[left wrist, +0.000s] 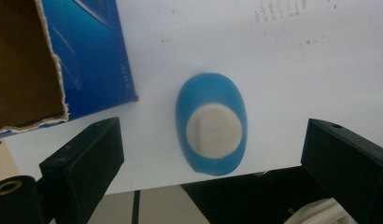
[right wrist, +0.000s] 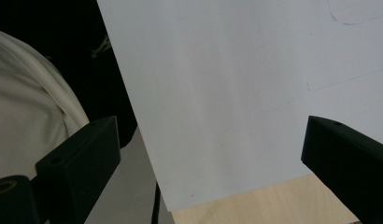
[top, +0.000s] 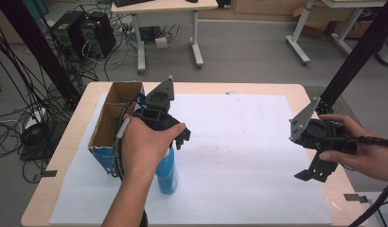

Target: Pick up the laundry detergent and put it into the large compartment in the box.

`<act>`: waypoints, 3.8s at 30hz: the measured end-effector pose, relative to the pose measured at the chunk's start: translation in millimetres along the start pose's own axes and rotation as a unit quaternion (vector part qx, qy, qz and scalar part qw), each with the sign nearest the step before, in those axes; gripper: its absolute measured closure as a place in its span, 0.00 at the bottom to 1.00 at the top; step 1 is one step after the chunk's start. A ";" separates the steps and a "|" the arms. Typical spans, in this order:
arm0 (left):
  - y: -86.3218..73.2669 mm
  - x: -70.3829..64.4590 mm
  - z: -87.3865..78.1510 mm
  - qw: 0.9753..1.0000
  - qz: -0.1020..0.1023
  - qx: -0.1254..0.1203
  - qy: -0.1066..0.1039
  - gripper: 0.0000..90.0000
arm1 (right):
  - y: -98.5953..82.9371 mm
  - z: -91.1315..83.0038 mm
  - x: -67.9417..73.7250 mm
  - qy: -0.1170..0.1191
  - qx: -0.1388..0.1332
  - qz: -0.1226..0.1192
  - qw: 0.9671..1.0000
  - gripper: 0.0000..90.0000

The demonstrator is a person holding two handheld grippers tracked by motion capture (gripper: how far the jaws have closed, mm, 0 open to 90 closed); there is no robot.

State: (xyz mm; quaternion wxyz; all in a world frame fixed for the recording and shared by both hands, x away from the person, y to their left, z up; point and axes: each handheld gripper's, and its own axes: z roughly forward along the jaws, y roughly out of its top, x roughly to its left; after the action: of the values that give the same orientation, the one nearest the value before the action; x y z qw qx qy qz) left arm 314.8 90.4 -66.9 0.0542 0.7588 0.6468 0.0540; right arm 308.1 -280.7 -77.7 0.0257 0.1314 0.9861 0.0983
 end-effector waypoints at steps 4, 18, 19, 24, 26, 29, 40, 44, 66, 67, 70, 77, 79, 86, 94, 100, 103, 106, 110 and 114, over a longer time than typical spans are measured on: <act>0.3 -0.1 7.5 1.000 -0.001 0.006 -0.002 0.07 | -1.2 0.7 -0.8 0.000 0.002 0.003 1.000 0.05; 0.1 1.4 23.8 1.000 -0.015 0.011 -0.006 0.07 | -0.9 2.2 -2.7 0.004 0.008 -0.001 1.000 0.05; 0.3 1.7 25.9 1.000 -0.016 0.012 -0.007 0.07 | -0.2 2.6 -2.7 0.005 0.009 -0.001 1.000 0.05; 1.2 2.5 32.6 1.000 -0.020 0.019 -0.009 0.07 | 2.4 5.0 -3.7 0.008 0.010 -0.004 1.000 0.05; 1.2 2.8 35.2 0.999 -0.023 0.020 -0.010 0.07 | 2.9 6.1 -4.6 0.011 0.011 -0.004 1.000 0.05; 1.7 5.0 39.9 0.999 -0.025 0.024 -0.017 0.07 | 2.7 7.2 -5.0 0.010 0.012 -0.004 1.000 0.05; 2.4 2.7 51.7 0.999 -0.025 0.033 -0.017 0.08 | 1.8 8.5 -5.5 0.011 0.014 -0.004 1.000 0.05; 2.7 0.3 53.1 0.999 -0.024 0.032 -0.011 0.09 | 1.4 7.6 -4.5 0.010 0.013 -0.003 1.000 0.05; 3.8 2.3 61.0 0.999 -0.029 0.031 -0.009 0.29 | 2.8 7.7 -3.3 0.007 0.007 -0.006 1.000 0.05; 3.9 2.1 61.6 0.999 -0.028 0.031 -0.009 0.30 | 2.5 7.7 -3.2 0.007 0.006 -0.006 1.000 0.05; 3.6 2.0 62.3 0.999 -0.028 0.029 -0.009 0.35 | 2.2 8.1 -3.9 0.007 0.006 -0.004 1.000 0.05; 3.1 1.9 62.5 0.999 -0.028 0.028 -0.009 0.40 | 2.5 8.1 -4.6 0.007 0.006 -0.005 1.000 0.05; 3.2 1.7 62.8 0.999 -0.027 0.028 -0.008 0.40 | 2.5 7.9 -4.3 0.007 0.005 -0.006 1.000 0.05; 2.1 0.4 64.6 0.999 -0.026 0.028 -0.006 0.41 | 1.7 8.3 -4.1 0.008 0.005 -0.004 1.000 0.05; 1.5 -1.8 64.2 0.999 -0.021 0.028 -0.002 0.41 | 0.8 7.3 -3.2 0.007 0.003 -0.004 1.000 0.05; -0.4 -0.4 63.9 1.000 -0.015 0.024 -0.004 0.41 | 2.3 7.9 -2.4 0.007 0.006 -0.005 1.000 0.05; -1.2 0.4 63.3 1.000 -0.009 0.022 -0.006 0.42 | 2.3 6.8 -1.4 0.006 0.004 -0.006 1.000 0.05; -0.2 0.4 62.9 1.000 -0.002 0.025 -0.007 0.42 | 2.6 6.1 -0.9 0.005 0.004 -0.006 1.000 0.05; -0.8 0.5 60.7 1.000 -0.001 0.024 -0.009 0.42 | 1.8 4.2 -0.5 0.003 0.003 -0.007 1.000 0.05; -0.1 0.6 53.9 1.000 0.000 0.023 -0.010 0.42 | 0.8 3.4 -0.1 0.002 0.004 -0.003 1.000 0.05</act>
State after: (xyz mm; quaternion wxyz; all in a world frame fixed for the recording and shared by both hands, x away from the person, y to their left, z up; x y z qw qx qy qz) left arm 323.0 90.4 -120.2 0.0432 0.7604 0.6472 0.0320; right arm 308.7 -279.3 -80.8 0.0233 0.1288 0.9869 0.0947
